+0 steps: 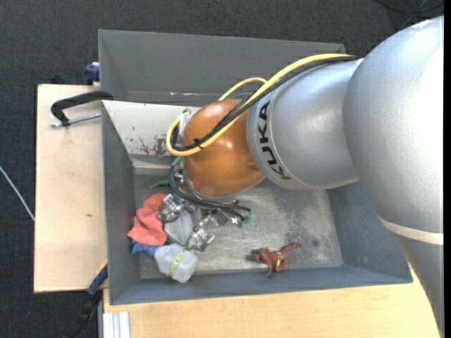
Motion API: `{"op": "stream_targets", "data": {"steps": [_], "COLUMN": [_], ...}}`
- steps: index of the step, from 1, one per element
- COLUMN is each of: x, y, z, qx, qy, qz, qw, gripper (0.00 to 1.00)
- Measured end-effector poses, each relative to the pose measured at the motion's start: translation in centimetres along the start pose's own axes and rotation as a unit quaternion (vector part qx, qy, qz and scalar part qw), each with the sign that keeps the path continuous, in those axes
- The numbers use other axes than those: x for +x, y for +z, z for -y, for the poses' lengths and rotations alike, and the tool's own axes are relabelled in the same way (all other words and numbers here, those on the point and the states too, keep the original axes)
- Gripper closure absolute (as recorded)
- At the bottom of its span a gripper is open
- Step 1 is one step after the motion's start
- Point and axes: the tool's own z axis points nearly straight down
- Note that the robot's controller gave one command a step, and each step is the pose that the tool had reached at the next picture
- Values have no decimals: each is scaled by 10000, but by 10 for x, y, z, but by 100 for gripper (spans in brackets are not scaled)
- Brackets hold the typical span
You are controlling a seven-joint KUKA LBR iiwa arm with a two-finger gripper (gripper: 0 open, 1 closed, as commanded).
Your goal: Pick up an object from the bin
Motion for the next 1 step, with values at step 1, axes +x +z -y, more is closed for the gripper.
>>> {"op": "stream_targets", "data": {"steps": [1], "x": [0], "y": [1], "z": [-1], "qx": [-1], "qy": [-9], "qz": [13], "qw": [10000], "gripper": [0]}}
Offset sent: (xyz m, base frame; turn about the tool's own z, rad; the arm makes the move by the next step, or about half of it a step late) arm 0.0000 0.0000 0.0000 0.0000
